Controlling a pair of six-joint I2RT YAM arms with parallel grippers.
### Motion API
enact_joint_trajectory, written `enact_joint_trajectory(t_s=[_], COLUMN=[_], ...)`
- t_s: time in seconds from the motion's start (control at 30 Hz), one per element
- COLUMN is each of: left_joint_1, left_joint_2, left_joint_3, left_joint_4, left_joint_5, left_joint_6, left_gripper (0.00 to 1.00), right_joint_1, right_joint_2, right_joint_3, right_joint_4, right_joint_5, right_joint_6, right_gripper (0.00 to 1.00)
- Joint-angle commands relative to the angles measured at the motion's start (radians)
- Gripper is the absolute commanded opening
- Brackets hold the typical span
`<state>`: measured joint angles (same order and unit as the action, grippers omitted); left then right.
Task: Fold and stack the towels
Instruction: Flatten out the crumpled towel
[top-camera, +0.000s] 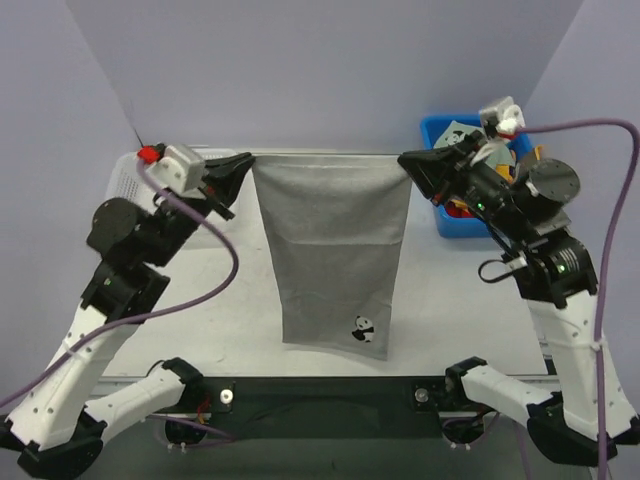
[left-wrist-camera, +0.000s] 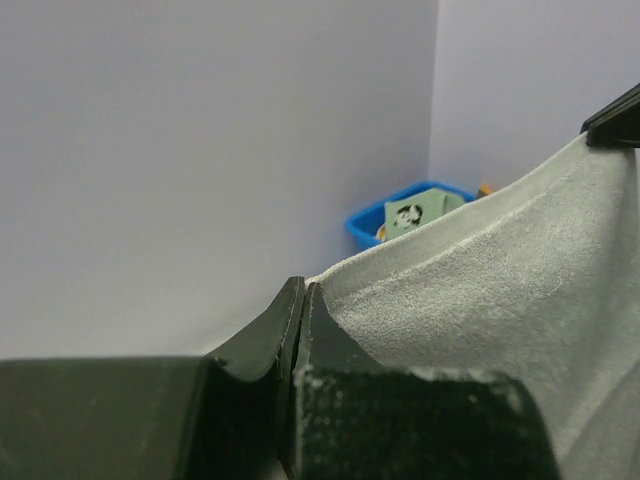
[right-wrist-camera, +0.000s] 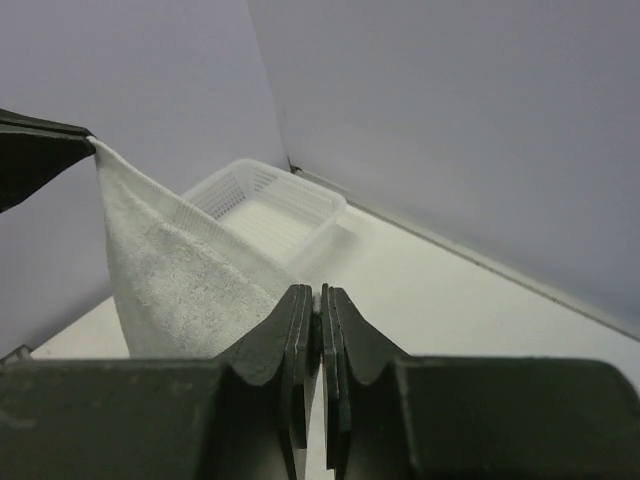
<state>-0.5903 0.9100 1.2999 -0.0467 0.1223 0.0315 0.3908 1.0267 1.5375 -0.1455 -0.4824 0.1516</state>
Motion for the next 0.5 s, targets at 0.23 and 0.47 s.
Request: enact_joint_trajectory(t_s=[0.23,0.47], left_joint_1=[0.121,0.193], left_joint_2=[0.519,0.936], left_joint_3=[0.009,0.182], left_joint_4=[0.187,0.297], left_joint_5=[-0.196,-0.176], left_joint_6=[-0.088,-0.107], left_gripper=[0.00,0.00], right_joint_1=[-0.128,-0.184], right_joint_2=[0.509,0.863], right_joint_3=[0.036,0.159], right_joint_4=[0.061,0.170], right_joint_5=[0.079,0.041], right_joint_6=[-0.035,-0.093], right_gripper=[0.00,0.00])
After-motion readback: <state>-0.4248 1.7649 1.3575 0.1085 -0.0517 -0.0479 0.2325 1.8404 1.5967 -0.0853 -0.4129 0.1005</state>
